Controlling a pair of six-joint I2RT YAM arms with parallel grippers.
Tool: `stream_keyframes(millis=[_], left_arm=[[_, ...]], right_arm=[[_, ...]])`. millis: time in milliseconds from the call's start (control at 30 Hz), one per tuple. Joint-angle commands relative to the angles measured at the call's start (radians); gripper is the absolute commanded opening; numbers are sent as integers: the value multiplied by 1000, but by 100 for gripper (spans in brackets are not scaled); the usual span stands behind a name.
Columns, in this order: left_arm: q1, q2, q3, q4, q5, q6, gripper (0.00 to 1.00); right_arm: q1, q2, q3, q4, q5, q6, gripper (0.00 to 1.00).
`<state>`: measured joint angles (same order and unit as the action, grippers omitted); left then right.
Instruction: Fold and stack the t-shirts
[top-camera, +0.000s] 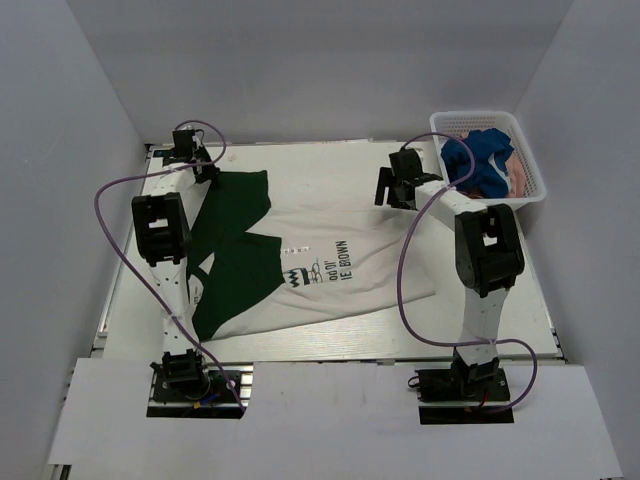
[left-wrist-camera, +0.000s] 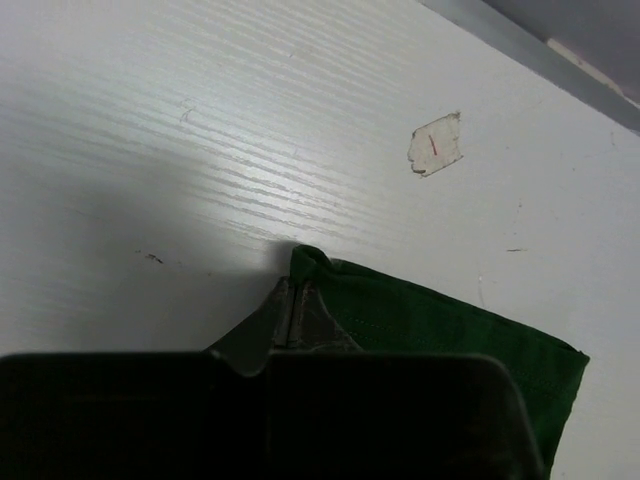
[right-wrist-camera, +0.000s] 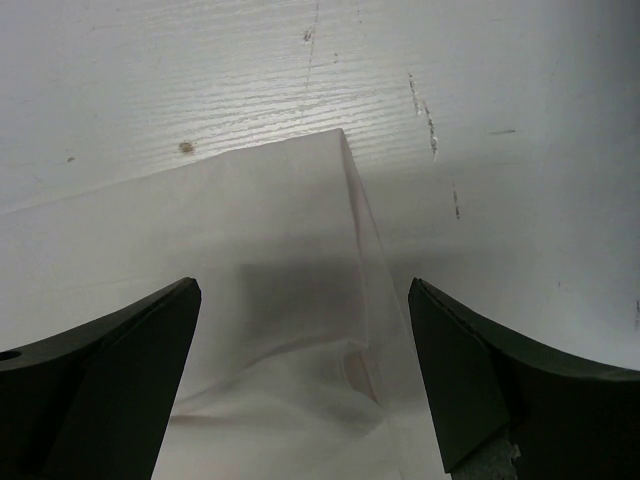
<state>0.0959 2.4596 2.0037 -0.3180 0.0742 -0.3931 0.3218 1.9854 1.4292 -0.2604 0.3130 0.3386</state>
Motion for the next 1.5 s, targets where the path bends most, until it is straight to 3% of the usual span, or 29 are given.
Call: stream_keyframes(millis=[0, 100, 433, 500, 600, 867, 1100, 1300, 1467], left_arm=[[-1, -47, 50, 7, 44, 14, 0], [-1, -65, 60, 33, 70, -7, 0], [-1, -143, -58, 115, 98, -18, 0], [-1, -162, -91, 131, 98, -18, 0], [-1, -172, -91, 140, 98, -18, 0], [-1, -192, -72, 160, 122, -18, 0], [-1, -231, -72, 180, 156, -18, 0], [-1, -318, -154, 212, 165, -7, 0], [-11, -430, -295, 233, 190, -7, 0]], right_arm=[[-7, 38, 54, -3, -17, 19, 90], [-15, 88, 103, -25, -17, -3, 90], [-26, 116, 91, -66, -98, -18, 60], [-27, 128, 99, -79, -120, -18, 40], [-30, 115, 93, -19, -141, -26, 0], [-41, 150, 238, 90, -112, -119, 0], [-49, 93, 191, 199, -164, -211, 0], [-46, 86, 182, 194, -186, -217, 0], [-41, -5, 53, 231, -189, -213, 0]])
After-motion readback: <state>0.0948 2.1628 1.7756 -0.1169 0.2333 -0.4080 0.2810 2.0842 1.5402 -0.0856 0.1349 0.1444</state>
